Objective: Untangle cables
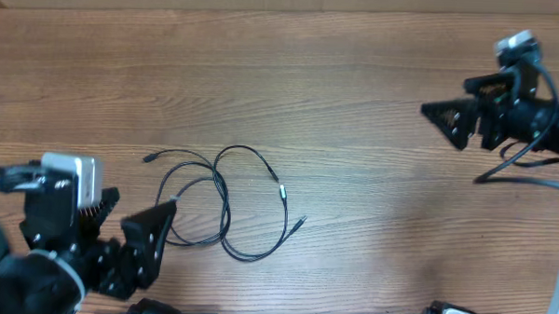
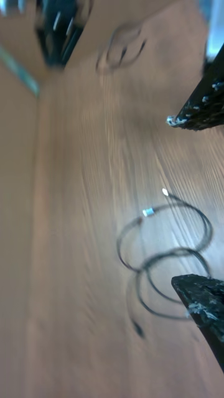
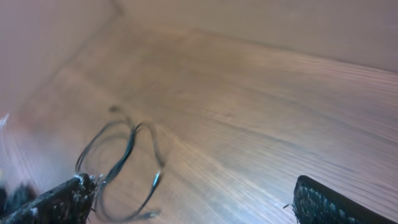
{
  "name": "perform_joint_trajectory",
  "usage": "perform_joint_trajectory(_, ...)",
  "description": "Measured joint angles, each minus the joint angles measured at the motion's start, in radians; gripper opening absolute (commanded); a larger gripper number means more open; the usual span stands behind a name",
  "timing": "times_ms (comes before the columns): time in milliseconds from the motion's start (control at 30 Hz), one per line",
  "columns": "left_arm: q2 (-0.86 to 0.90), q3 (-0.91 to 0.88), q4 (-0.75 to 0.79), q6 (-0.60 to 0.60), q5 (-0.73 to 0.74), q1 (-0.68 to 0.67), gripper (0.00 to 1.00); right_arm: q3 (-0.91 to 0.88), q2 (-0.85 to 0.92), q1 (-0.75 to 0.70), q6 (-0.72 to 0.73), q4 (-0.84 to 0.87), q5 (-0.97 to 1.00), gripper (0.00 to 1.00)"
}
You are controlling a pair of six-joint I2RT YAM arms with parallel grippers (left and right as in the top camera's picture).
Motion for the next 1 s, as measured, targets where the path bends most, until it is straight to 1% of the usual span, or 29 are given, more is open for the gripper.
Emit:
perform_joint_trajectory(100, 0.000, -0.077, -0.001, -0.042, -0.086, 0.000, 0.73, 0.000, -0.020, 0.063, -0.112, -0.066, -0.001, 1.00)
perform_joint_trajectory(167, 0.000, -0.137, 0.002, -0.071, -0.145, 0.000, 0.73, 0.000, -0.033, 0.122, -0.220, -0.131, -0.011, 1.00)
perform_joint_trajectory(200, 0.001, -0.164, 0.000, -0.087, -0.171, 0.000, 0.73, 0.000, -0.034, 0.130, -0.236, -0.137, -0.013, 1.00)
perform_joint_trajectory(300, 0.002, -0.258, 0.012, -0.150, -0.240, 0.000, 0.73, 0.000, -0.039, 0.203, -0.389, -0.208, -0.043, 1.00)
perform_joint_trajectory(400, 0.002, -0.341, 0.056, -0.196, -0.275, 0.000, 0.74, 0.000, -0.039, 0.258, -0.483, -0.212, -0.062, 1.00)
perform_joint_trajectory(600, 0.002, -0.486, 0.184, -0.230, -0.309, 0.000, 0.74, 0.000, -0.039, 0.307, -0.564, -0.206, -0.077, 1.00)
perform_joint_trajectory(733, 0.002, -0.592, 0.294, -0.218, -0.315, 0.000, 0.74, 0.000, -0.039, 0.312, -0.581, -0.214, -0.080, 1.00)
perform_joint_trajectory(833, 0.002, -0.696, 0.409, -0.168, -0.310, 0.000, 0.73, 0.000, -0.039, 0.312, -0.587, -0.222, -0.084, 1.00)
perform_joint_trajectory(1000, 0.003, -0.867, 0.606, -0.063, -0.242, 0.000, 0.73, 0.000, -0.039, 0.312, -0.588, -0.223, -0.103, 1.00)
